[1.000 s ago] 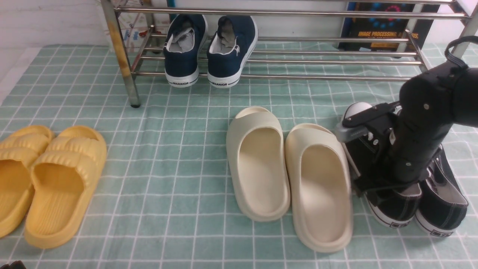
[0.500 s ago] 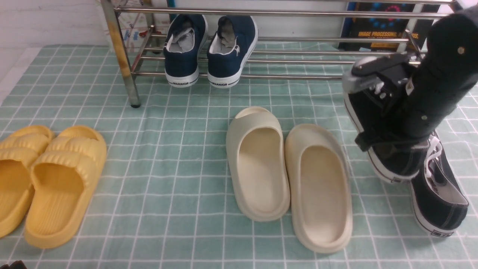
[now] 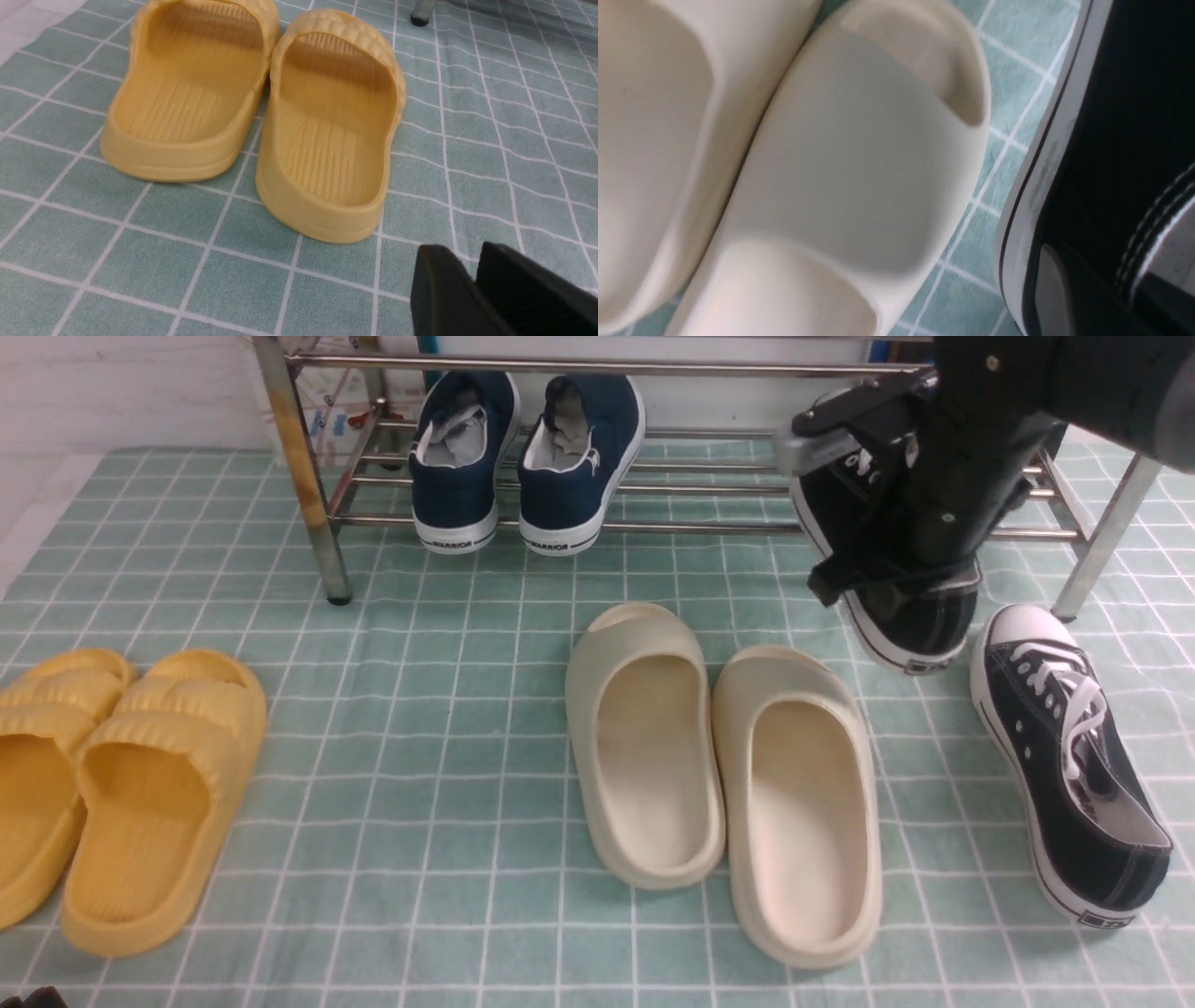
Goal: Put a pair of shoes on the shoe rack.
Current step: Use the right arm to put a shoe into the shoe rack
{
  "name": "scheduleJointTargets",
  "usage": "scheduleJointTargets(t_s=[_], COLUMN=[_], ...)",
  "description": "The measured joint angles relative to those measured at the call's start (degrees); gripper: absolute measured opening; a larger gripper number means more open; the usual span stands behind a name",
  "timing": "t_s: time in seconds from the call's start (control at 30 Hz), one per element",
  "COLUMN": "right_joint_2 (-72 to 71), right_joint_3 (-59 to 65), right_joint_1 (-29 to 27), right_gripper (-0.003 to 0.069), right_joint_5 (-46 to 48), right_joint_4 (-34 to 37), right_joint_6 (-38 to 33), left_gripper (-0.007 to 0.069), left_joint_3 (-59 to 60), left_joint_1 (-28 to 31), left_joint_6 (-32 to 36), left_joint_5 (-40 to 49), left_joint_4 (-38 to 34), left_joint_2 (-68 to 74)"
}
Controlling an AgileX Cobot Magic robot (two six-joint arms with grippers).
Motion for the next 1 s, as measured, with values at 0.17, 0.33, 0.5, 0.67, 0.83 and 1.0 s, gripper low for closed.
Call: scheduleJointTargets(t_s=[0.17, 0.33, 0.5, 0.67, 0.83, 1.0], right_joint_2=[6.9, 12.32, 14.47, 15.65, 16.27, 16.32], right_joint_3=[-10.39, -18.03, -19.9, -20.01, -20.01, -20.08], right_joint_1=[-0.18, -1.42, -3.0, -3.71, -3.76, -3.76], right_gripper=[0.002, 0.002, 0.002, 0.002, 0.0029, 0.0056], right_joint_5=[1.23, 1.88, -0.23, -3.15, -3.92, -4.24], right_joint_4=[-0.77, -0.7, -0.98, -1.05, -0.99, -0.95], right_joint_6=[-1.27, -1.61, -1.61, -1.41, -1.47, -1.67], left_gripper=[0.0134, 0.0134, 0.0134, 0.0134, 0.0141, 0.0148], left_joint_3=[0.0, 0.0, 0.0, 0.0, 0.0, 0.0], left_joint_1=[0.0, 0.0, 0.0, 0.0, 0.0, 0.0], left_joint_6=[0.0, 0.0, 0.0, -0.01, -0.01, -0.01], left_joint_5=[0.0, 0.0, 0.05, 0.05, 0.05, 0.05], left_joint_4=[0.0, 0.0, 0.0, 0.0, 0.0, 0.0], left_joint_2=[0.0, 0.0, 0.0, 0.0, 0.0, 0.0])
